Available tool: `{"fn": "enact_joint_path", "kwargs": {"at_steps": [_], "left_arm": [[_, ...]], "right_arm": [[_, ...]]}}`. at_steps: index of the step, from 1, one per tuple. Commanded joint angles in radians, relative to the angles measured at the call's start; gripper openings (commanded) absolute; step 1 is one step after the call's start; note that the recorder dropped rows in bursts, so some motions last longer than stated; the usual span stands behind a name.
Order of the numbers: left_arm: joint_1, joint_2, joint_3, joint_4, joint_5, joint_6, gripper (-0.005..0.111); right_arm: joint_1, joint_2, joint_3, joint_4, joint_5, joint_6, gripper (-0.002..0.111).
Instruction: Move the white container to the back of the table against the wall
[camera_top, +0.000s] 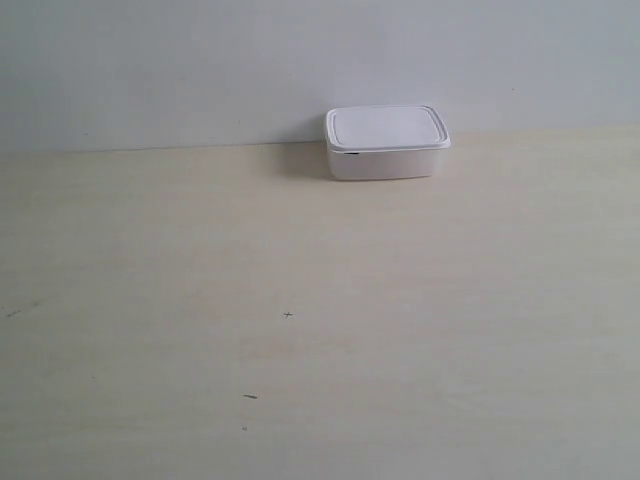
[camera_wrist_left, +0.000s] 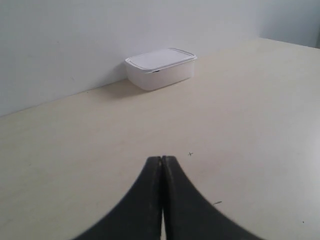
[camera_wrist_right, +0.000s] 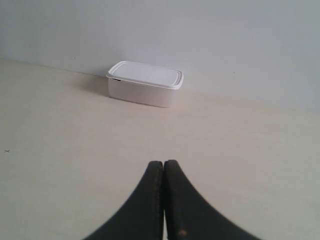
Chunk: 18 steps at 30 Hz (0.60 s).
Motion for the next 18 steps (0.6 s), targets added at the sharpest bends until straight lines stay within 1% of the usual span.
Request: {"fn": "enact_joint_path", "kwargs": {"at_steps": [1,6,13,18], "left_arm": [[-0.004,-0.005,0.003,0.034,0.039,0.001,0.000],[-0.004,-0.005,0.003,0.111,0.163,0.001,0.000],[-0.004,-0.005,0.003,0.126,0.250,0.001,0.000],[-0.004,-0.005,0.003,0.126,0.275,-0.001,0.000]], "right_arm": [[-0.001,-0.008,0.004,-0.031,0.002,-0.001,0.000],[-0.001,-0.008,0.004,-0.031,0.060,-0.001,0.000],[-0.001,-0.008,0.004,-0.031,0.062,-0.001,0.000],[-0.001,-0.008,0.004,-0.031,0.062,-0.001,0.000]]}}
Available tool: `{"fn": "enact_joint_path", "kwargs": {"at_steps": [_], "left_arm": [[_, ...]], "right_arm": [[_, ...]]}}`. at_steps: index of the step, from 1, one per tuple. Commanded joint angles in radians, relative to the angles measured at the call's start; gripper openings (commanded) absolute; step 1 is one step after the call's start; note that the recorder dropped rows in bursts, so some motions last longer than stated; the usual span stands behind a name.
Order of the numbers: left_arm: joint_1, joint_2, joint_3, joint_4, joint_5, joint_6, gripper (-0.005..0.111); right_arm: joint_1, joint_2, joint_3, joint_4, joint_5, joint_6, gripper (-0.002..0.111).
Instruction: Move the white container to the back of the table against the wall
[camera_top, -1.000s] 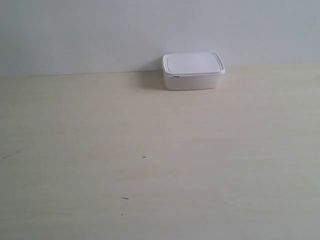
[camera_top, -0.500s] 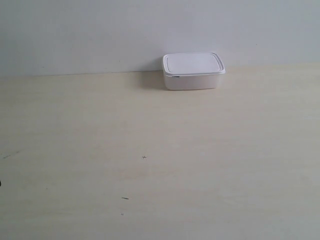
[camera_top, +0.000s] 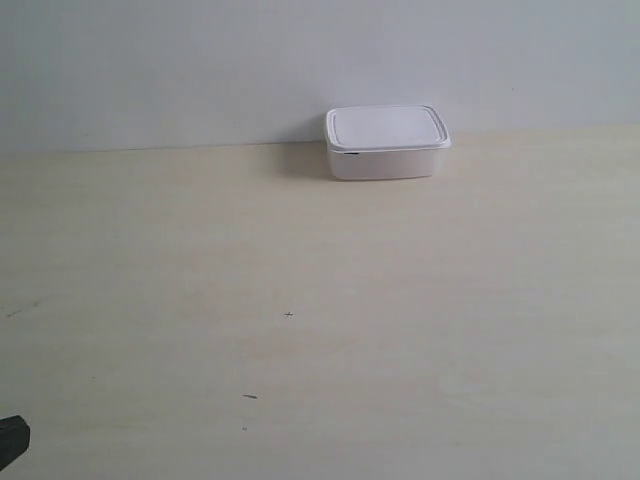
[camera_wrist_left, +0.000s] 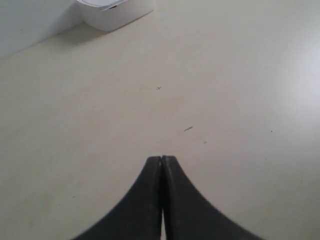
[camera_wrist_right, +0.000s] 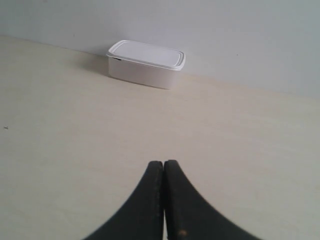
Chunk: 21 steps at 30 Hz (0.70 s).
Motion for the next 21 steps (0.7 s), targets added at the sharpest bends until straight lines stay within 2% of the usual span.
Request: {"fn": "enact_joint_path", "kwargs": {"at_steps": [1,17,19,21], "left_arm": [[-0.004,-0.005,0.003,0.005,0.026,-0.001,0.000],[-0.004,-0.007,0.003,0.005,0.035,-0.001,0.000],[0.010,-0.027,0.003,0.005,0.040,-0.001,0.000],[0.052,-0.060,0.003,0.009,0.047,-0.001,0.000]], "right_arm": [[-0.001,-0.008,0.004,-0.009,-0.003,-0.001,0.000],[-0.001,-0.008,0.004,-0.009,-0.003,0.001,0.000],[-0.001,-0.008,0.004,-0.009,-0.003,0.001,0.000],[-0.001,-0.008,0.004,-0.009,-0.003,0.001,0.000]]}}
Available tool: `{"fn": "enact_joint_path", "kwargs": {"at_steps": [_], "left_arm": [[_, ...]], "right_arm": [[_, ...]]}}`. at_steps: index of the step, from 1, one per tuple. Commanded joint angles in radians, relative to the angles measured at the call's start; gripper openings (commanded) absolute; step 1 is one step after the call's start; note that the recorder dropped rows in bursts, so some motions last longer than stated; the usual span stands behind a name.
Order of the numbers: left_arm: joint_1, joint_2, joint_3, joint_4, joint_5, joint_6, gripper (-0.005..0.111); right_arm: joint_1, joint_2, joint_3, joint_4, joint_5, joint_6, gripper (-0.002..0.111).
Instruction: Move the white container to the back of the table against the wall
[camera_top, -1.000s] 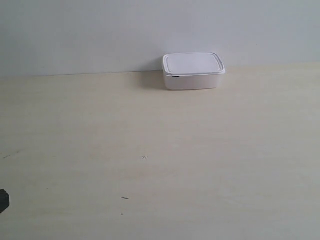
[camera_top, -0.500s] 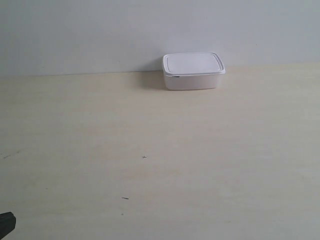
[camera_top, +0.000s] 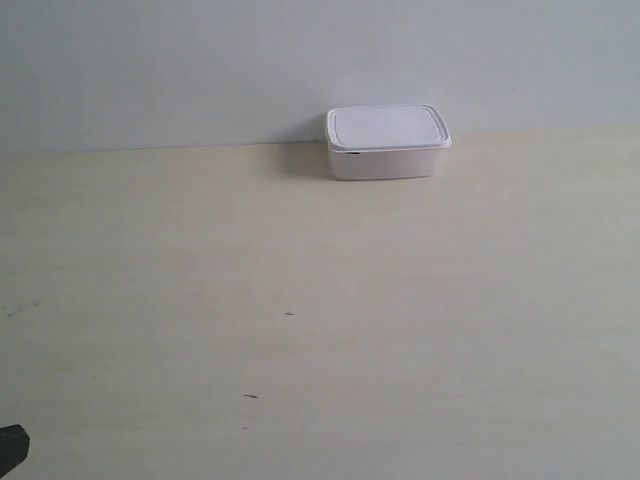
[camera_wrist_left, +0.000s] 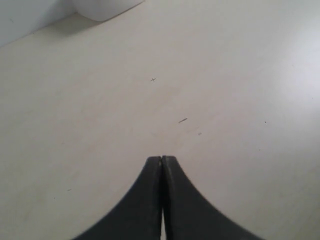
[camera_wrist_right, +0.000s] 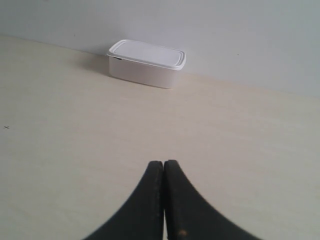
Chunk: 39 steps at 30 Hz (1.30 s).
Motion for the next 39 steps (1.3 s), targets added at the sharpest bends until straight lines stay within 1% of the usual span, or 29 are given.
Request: {"fn": "enact_joint_path", "kwargs": {"at_steps": [1,2,3,4,5,6,7,9,11,13,39], "left_arm": [[0.084,-0.064,0.003,0.006,0.016,-0.001,0.000],[0.111,-0.076,0.003,0.006,0.029,-0.001,0.000],[0.165,-0.097,0.003,0.006,0.055,0.001,0.000],[0.193,-0.107,0.003,0.006,0.066,0.001,0.000],[0.247,-0.128,0.003,0.006,0.073,0.001,0.000],[0.272,-0.143,0.003,0.006,0.077,0.001,0.000],[0.318,-0.178,0.003,0.006,0.088,0.001,0.000],[0.380,-0.235,0.003,-0.002,0.123,0.001,0.000],[0.422,-0.273,0.003,-0.015,0.153,0.001,0.000],[0.435,-0.284,0.003,-0.015,0.155,0.001,0.000],[0.434,-0.284,0.003,-0.015,0.158,0.001,0.000]], "right_arm": [[-0.001,-0.008,0.004,-0.003,-0.005,0.001,0.000],[-0.001,-0.008,0.004,-0.003,-0.005,0.001,0.000],[-0.001,-0.008,0.004,-0.003,-0.005,0.001,0.000],[-0.001,-0.008,0.004,-0.003,-0.005,0.001,0.000],[-0.001,-0.008,0.004,-0.003,-0.005,0.001,0.000],[-0.001,-0.008,0.004,-0.003,-0.005,0.001,0.000],[-0.001,-0.008,0.004,-0.003,-0.005,0.001,0.000],[-0.001,-0.008,0.004,-0.003,-0.005,0.001,0.000],[-0.001,-0.008,0.004,-0.003,-0.005,0.001,0.000],[-0.001,-0.008,0.004,-0.003,-0.003,0.001,0.000],[-0.001,-0.008,0.004,-0.003,-0.005,0.007,0.000]]}}
